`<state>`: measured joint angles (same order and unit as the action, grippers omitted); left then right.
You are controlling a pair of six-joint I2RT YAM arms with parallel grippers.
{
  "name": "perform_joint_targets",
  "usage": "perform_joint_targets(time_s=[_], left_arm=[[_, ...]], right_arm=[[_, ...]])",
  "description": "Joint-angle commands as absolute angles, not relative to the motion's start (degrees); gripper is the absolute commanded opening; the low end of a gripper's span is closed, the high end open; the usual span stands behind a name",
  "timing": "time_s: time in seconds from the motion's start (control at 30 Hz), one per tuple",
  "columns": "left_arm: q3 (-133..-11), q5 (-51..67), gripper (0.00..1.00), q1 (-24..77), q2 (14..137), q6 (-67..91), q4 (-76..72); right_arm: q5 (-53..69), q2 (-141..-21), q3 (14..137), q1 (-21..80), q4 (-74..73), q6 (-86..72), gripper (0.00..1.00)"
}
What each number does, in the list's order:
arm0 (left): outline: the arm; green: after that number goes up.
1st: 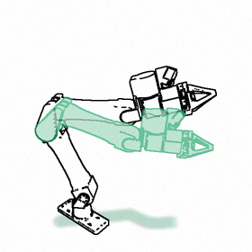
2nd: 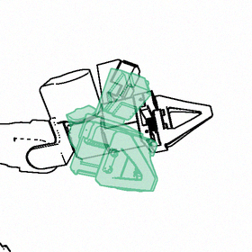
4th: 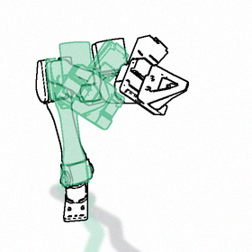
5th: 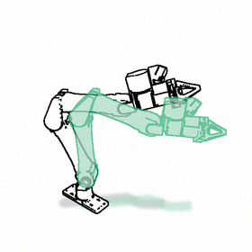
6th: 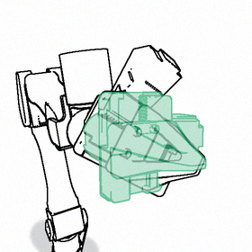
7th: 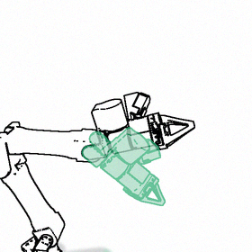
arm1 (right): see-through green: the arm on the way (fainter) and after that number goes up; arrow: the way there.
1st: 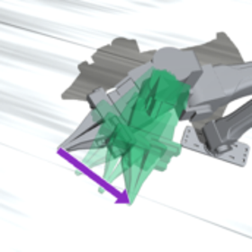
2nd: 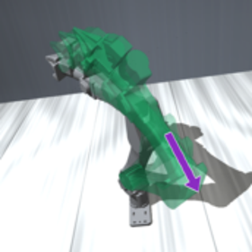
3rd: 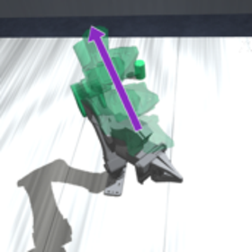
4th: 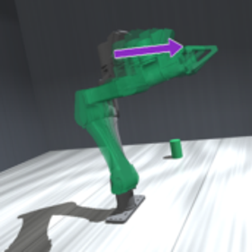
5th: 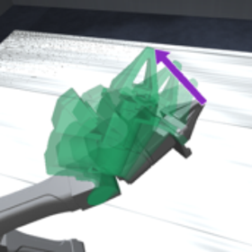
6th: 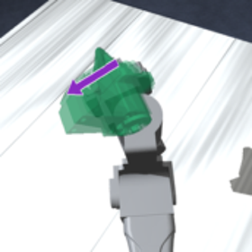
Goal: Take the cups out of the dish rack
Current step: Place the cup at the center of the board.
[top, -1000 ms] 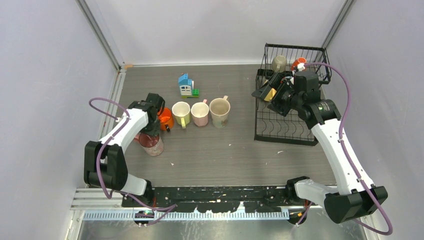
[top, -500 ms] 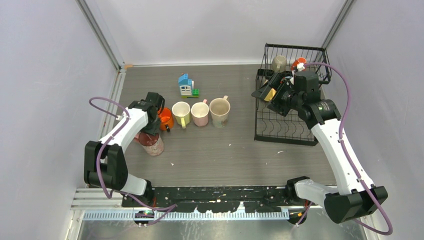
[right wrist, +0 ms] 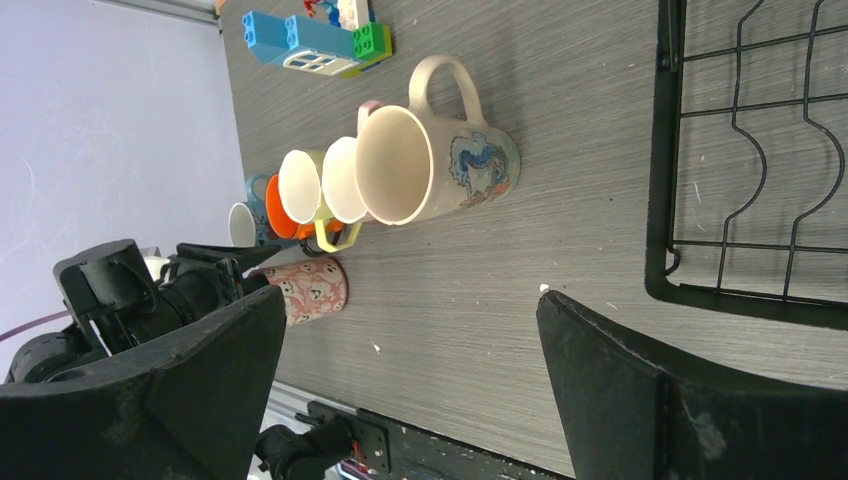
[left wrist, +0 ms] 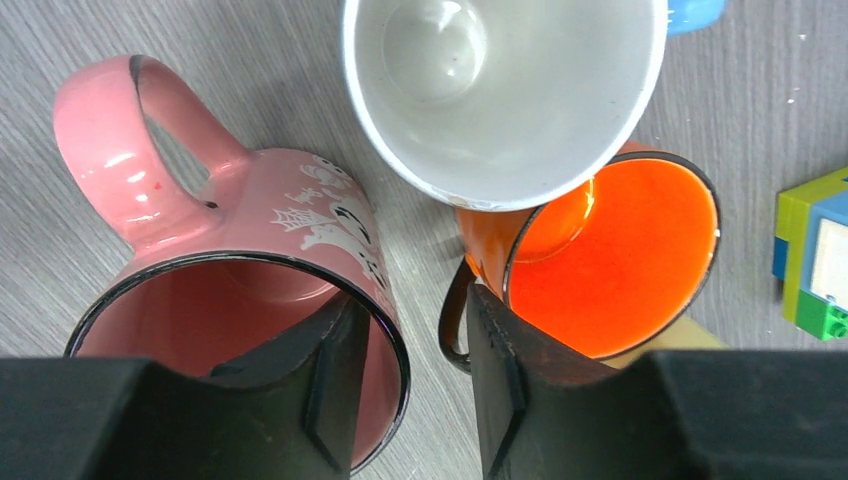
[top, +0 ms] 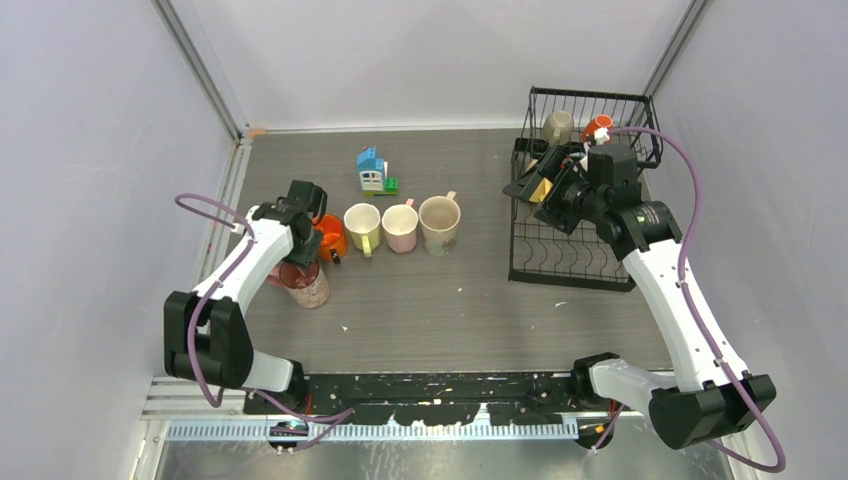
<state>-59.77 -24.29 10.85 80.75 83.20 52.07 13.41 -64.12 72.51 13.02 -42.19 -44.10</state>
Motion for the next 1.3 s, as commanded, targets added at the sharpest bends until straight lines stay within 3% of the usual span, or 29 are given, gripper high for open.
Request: perform_joint_targets(time_s=[0.0, 0.9, 1.17, 1.27], left_arm=[[-62.0, -25.4, 0.43, 10.5, 77.9, 81.2, 47.5], [-61.5, -20.0, 0.58, 10.5, 73.7, 73.0, 40.4], [-60.0, -17.1, 0.70, 10.5, 69.9, 71.2, 41.6], [-60.2, -15.5, 0.83, 10.6, 68.0, 69.2, 42.4]], right_arm=[[14.1, -62.8, 72.7, 13.4, -40.0, -44.7, 1.00], [13.5, -63.0, 73.0, 14.4, -40.0, -45.2, 1.00], [12.2, -63.0, 73.2, 14.4, -40.7, -44.9, 1.00], [11.4, -63.1, 73.5, 14.4, -41.2, -44.9, 1.00]])
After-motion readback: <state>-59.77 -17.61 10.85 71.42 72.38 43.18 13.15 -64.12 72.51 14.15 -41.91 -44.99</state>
